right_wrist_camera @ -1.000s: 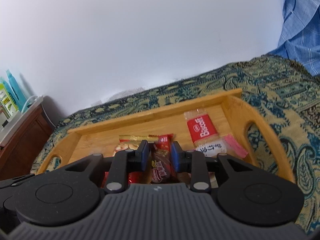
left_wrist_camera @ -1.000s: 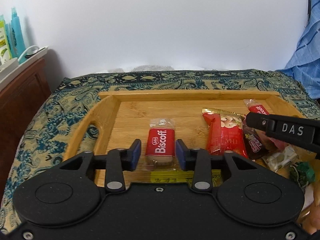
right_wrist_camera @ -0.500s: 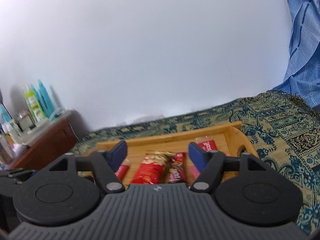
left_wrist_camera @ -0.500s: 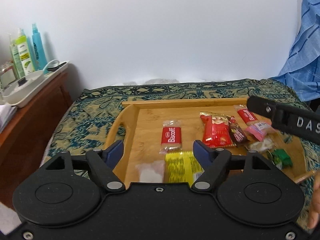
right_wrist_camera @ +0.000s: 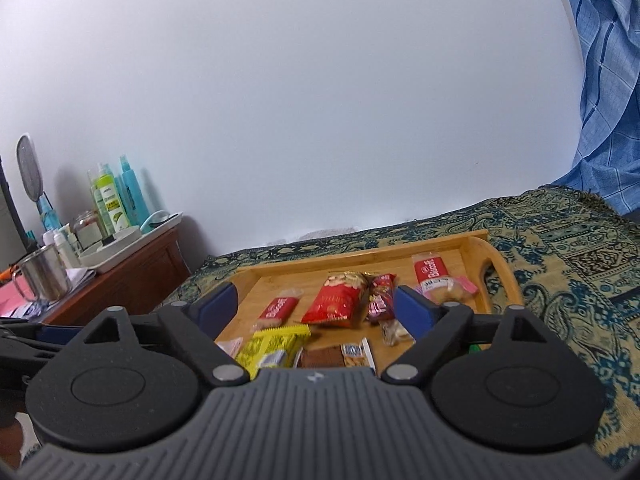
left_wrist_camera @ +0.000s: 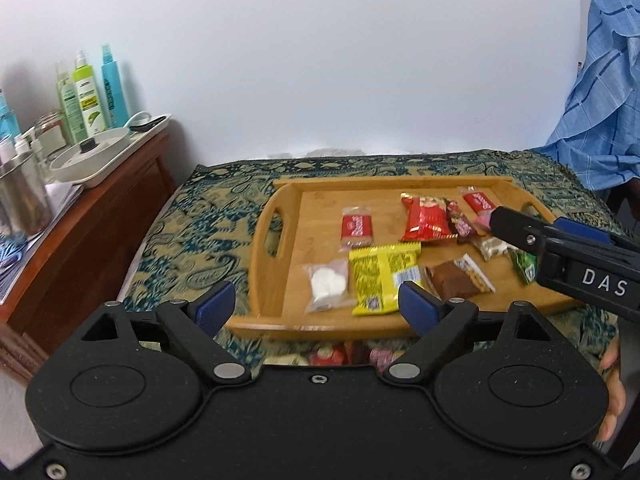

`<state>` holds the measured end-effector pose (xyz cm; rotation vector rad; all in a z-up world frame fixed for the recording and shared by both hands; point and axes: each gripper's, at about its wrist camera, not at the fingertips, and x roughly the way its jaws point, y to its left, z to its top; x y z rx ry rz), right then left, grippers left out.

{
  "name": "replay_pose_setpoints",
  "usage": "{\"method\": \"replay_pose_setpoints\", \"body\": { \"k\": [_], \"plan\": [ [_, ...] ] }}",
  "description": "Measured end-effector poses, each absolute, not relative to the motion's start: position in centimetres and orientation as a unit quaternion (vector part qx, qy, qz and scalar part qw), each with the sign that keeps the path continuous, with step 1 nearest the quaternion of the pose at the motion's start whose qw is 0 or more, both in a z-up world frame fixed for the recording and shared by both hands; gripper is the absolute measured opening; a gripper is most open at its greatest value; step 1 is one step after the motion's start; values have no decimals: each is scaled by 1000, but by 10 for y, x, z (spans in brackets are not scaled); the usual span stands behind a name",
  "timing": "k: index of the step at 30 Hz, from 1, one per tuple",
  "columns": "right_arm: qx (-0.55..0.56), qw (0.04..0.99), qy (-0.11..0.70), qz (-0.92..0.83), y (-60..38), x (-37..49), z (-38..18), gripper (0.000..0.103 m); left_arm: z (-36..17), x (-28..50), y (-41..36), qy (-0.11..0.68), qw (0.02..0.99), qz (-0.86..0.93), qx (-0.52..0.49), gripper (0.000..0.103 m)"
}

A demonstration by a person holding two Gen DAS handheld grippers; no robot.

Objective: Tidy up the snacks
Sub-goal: 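Move both grippers back to the last snacks beside the tray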

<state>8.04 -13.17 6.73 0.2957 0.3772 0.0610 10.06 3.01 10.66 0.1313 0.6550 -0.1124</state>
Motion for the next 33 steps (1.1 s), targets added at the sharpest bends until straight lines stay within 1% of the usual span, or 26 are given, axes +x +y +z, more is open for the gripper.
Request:
{"method": "replay_pose_setpoints", "body": {
  "k": [6, 7, 8, 13, 21, 29, 33],
  "plan": [
    [130, 972, 189, 40, -127, 66, 64, 98, 105, 81, 44, 329, 942, -52, 47, 90],
    [125, 973, 190, 41, -125, 64, 64, 99, 103, 80, 47, 330, 941, -51, 45, 95],
    [119, 974, 190, 43, -122, 62, 63, 99, 101, 79, 49, 330, 942, -48, 45, 98],
    [83, 976, 194, 50, -108, 54, 59, 101, 89, 76, 58, 342, 938, -32, 44, 98],
    [41, 974, 214, 62, -90, 47, 50, 102, 71, 78, 70, 356, 933, -24, 41, 98],
    [16, 963, 260, 72, -76, 54, 34, 93, 48, 89, 77, 384, 922, -26, 44, 98],
    [1, 956, 280, 84, -66, 57, 26, 85, 40, 95, 77, 388, 920, -32, 43, 98]
  ]
}}
